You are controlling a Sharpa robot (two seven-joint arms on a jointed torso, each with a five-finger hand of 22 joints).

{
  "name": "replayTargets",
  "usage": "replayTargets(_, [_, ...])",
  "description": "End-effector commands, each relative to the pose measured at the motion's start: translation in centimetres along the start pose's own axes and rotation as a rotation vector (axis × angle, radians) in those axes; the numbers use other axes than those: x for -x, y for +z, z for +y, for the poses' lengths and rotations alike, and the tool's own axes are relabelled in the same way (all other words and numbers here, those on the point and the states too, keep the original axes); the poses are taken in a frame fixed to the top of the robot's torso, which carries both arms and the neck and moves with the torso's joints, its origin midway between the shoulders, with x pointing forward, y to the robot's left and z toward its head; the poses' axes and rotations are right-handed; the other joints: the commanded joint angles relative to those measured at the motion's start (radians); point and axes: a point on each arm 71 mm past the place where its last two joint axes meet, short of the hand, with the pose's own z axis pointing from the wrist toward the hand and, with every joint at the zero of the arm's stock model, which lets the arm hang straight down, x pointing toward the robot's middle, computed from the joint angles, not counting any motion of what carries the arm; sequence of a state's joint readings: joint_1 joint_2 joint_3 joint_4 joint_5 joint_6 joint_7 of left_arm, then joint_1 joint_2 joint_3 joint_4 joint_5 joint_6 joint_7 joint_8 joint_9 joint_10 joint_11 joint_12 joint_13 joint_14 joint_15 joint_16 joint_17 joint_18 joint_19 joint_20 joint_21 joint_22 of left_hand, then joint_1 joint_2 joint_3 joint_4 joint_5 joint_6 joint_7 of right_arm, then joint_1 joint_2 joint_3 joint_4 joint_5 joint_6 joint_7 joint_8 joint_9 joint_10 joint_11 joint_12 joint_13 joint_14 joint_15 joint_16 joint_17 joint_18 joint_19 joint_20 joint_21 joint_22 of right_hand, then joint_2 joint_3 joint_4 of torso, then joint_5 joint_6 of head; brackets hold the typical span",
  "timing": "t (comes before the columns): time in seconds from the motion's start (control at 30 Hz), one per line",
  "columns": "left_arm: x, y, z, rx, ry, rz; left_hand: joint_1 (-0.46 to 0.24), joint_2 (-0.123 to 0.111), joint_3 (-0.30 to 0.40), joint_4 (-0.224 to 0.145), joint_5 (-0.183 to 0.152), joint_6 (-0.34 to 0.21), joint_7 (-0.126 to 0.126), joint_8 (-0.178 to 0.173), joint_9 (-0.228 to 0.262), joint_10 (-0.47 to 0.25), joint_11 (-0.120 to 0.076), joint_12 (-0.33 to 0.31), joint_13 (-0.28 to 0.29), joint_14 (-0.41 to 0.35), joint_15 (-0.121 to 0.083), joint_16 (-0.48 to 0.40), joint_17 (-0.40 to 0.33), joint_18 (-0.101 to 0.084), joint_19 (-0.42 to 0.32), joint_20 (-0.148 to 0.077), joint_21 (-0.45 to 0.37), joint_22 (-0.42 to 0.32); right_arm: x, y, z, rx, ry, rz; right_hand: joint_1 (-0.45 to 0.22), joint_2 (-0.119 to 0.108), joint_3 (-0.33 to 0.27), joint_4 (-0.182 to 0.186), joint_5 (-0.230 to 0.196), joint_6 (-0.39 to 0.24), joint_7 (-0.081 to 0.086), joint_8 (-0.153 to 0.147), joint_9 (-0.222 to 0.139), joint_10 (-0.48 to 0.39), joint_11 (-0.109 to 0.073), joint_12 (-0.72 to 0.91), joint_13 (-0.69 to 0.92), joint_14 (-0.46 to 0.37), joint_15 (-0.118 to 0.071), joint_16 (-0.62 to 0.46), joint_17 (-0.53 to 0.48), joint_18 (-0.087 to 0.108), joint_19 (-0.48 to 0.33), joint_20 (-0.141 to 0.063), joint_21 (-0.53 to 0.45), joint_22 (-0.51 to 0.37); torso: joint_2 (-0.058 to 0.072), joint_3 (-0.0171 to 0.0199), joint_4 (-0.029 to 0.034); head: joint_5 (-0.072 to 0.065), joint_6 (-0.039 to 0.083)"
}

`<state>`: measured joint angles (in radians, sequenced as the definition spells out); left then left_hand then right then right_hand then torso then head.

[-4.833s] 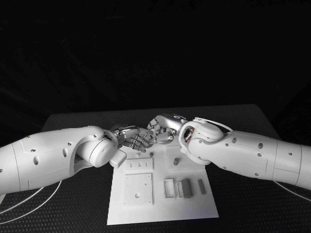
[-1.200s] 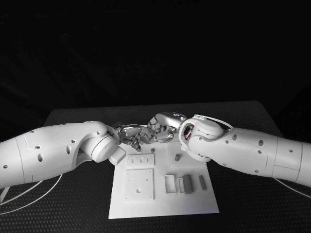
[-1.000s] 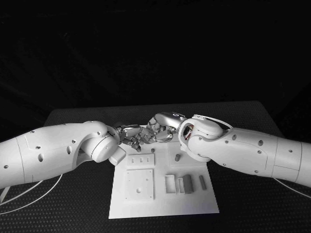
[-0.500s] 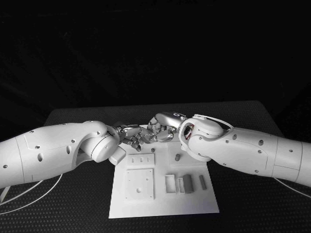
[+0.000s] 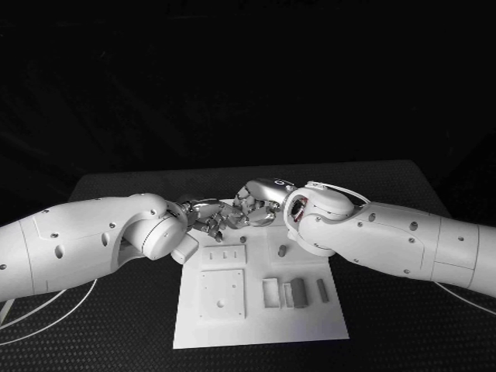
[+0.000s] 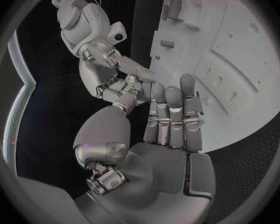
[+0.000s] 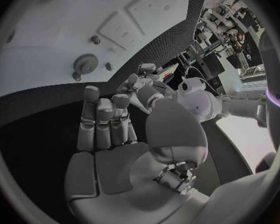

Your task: Assemble the parts on the task board

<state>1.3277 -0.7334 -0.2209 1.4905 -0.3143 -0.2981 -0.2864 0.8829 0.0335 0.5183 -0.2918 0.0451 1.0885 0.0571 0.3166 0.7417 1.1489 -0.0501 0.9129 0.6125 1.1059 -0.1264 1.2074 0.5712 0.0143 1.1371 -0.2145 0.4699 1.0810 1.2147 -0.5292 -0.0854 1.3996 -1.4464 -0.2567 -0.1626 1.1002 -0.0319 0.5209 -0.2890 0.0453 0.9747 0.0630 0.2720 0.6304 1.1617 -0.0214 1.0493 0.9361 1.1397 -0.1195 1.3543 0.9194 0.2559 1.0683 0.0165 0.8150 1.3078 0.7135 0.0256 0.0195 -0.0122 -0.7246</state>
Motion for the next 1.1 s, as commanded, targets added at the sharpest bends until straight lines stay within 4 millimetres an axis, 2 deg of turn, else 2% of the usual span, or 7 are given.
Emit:
replayTargets(0.03, [0.0,-0.1,-0.3,-0.021,-0.013,0.003,0.027,0.012,0.005,0.002,0.003,0.009,0.000,0.006,0.010,0.009,0.001,0.005,0.002,0.001,-0.006,0.004,-0.002,-0.014,0.008,-0.004,0.007,0.002,-0.3,0.0,-0.2,-0.009,-0.011,0.029,-0.001,0.009,0.004,0.000,0.004,0.034,0.028,0.002,0.002,0.007,0.000,-0.002,-0.001,0.000,-0.007,0.004,-0.002,0.006,0.009,0.001,0.004,0.015,0.000,-0.0004,0.0011,0.000,-0.002])
replayTargets(0.27, [0.3,-0.1,-0.1,-0.018,-0.008,0.000,0.033,0.017,0.007,0.002,0.003,0.013,-0.001,0.005,0.010,0.010,-0.001,0.007,0.004,0.002,-0.007,0.009,-0.005,-0.014,0.009,-0.005,0.009,0.005,0.0,-0.1,-0.5,-0.027,-0.007,-0.001,-0.014,-0.009,0.000,0.001,0.004,0.018,0.031,-0.009,-0.001,0.003,0.003,-0.007,-0.003,-0.004,-0.005,0.002,-0.005,0.006,0.007,0.002,0.001,0.014,0.000,-0.0006,0.0002,0.002,-0.006])
replayTargets(0.33, [0.4,-0.1,0.0,-0.015,0.000,0.000,0.034,0.018,0.007,0.002,0.003,0.014,-0.002,0.005,0.011,0.011,-0.001,0.008,0.005,0.002,-0.008,0.010,-0.006,-0.014,0.010,-0.005,0.010,0.005,0.1,-0.1,-0.7,-0.039,-0.004,-0.024,-0.021,-0.022,0.000,0.003,0.001,-0.027,0.043,-0.035,-0.012,-0.005,0.013,-0.012,-0.004,-0.008,0.004,-0.001,-0.007,0.006,0.004,0.003,-0.003,0.012,-0.001,-0.0005,0.0004,0.003,-0.006])
replayTargets(0.43, [0.4,-0.2,0.1,-0.002,0.048,0.009,0.037,0.022,0.005,0.002,0.003,0.019,-0.003,0.006,0.012,0.015,-0.003,0.010,0.007,0.005,-0.010,0.015,-0.008,-0.014,0.014,-0.007,0.013,0.008,0.4,-0.3,-1.3,-0.065,0.000,-0.052,-0.039,-0.056,0.003,0.011,0.002,-0.117,0.076,-0.086,-0.032,-0.034,0.046,-0.036,-0.015,-0.028,0.036,-0.020,-0.018,0.005,-0.016,0.011,-0.021,0.005,-0.001,-0.0008,0.0004,0.004,-0.007])
replayTargets(0.63, [0.7,-0.1,0.4,0.024,0.076,0.018,0.044,0.026,0.004,0.000,0.003,0.023,-0.005,0.006,0.013,0.018,-0.005,0.012,0.010,0.008,-0.012,0.021,-0.011,-0.014,0.016,-0.009,0.016,0.011,0.8,-0.8,-2.7,-0.101,0.021,-0.074,-0.059,-0.102,0.018,0.042,0.004,-0.166,0.099,-0.114,-0.045,-0.051,0.068,-0.044,-0.021,-0.040,0.058,-0.028,-0.026,0.006,-0.025,0.022,-0.034,0.000,0.000,-0.0007,0.0001,0.006,-0.008])
replayTargets(0.97, [1.6,0.1,1.0,0.080,0.138,0.009,0.052,0.027,0.000,0.000,0.003,0.028,-0.008,0.006,0.014,0.022,-0.007,0.014,0.012,0.009,-0.015,0.028,-0.014,-0.014,0.018,-0.012,0.020,0.015,1.7,-2.4,-5.6,-0.172,0.084,-0.100,-0.058,-0.112,0.028,0.057,0.004,-0.173,0.103,-0.117,-0.046,-0.057,0.072,-0.045,-0.025,-0.043,0.062,-0.028,-0.030,0.006,-0.027,0.026,-0.037,0.000,-0.001,0.0012,0.0012,0.014,-0.012])
replayTargets(1.1, [2.1,0.3,1.4,0.134,0.197,0.001,0.057,0.030,-0.003,0.000,0.003,0.035,-0.010,0.008,0.017,0.028,-0.010,0.017,0.015,0.013,-0.019,0.036,-0.016,-0.014,0.024,-0.014,0.025,0.019,2.4,-2.9,-6.6,-0.204,0.138,-0.127,-0.057,-0.110,0.030,0.059,0.004,-0.172,0.103,-0.116,-0.046,-0.057,0.072,-0.044,-0.025,-0.043,0.062,-0.027,-0.030,0.006,-0.026,0.026,-0.037,0.001,-0.001,0.0032,-0.0023,0.021,-0.014])
